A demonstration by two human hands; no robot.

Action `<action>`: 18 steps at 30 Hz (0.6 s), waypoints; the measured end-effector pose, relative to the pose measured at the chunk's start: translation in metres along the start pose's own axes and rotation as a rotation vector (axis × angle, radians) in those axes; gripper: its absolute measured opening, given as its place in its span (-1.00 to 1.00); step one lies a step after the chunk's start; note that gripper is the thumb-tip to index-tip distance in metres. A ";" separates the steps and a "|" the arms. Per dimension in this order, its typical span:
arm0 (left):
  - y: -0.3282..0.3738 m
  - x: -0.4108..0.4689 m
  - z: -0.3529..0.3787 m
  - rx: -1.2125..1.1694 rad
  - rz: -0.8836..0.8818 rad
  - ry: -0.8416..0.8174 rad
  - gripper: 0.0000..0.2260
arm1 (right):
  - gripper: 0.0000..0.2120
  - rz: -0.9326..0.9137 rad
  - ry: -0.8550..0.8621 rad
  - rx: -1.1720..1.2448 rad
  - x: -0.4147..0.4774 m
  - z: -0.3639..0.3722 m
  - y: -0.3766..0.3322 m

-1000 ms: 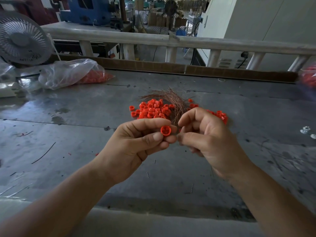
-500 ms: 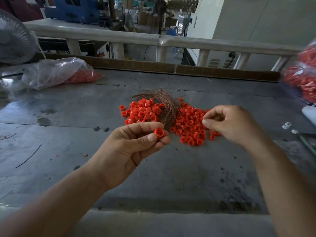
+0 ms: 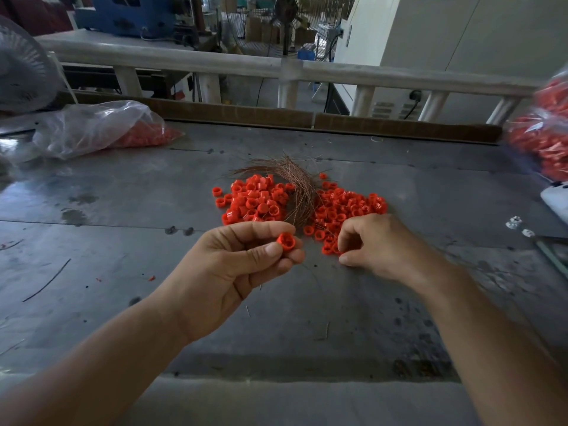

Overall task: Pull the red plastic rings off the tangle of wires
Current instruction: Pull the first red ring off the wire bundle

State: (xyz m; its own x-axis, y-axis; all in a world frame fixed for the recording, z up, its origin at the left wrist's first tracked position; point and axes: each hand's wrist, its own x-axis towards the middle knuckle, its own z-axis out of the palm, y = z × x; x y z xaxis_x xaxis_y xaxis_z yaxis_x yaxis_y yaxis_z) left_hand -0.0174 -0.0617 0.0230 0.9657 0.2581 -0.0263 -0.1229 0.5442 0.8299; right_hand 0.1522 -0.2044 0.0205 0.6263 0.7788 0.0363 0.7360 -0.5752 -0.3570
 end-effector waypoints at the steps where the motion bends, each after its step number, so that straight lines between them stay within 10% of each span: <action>1: -0.001 0.000 -0.001 0.007 0.001 0.000 -0.59 | -0.75 0.003 -0.004 0.020 0.000 -0.001 -0.001; 18: 0.000 0.000 0.006 0.129 -0.008 0.072 -0.79 | -0.88 0.042 -0.232 1.396 -0.013 -0.015 -0.042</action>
State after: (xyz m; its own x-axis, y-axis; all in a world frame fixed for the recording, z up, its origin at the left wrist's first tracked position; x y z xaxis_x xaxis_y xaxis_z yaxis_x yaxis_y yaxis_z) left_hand -0.0164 -0.0668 0.0267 0.9471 0.3133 -0.0692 -0.0803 0.4402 0.8943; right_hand 0.1165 -0.1941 0.0487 0.4844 0.8690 -0.1008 -0.2233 0.0114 -0.9747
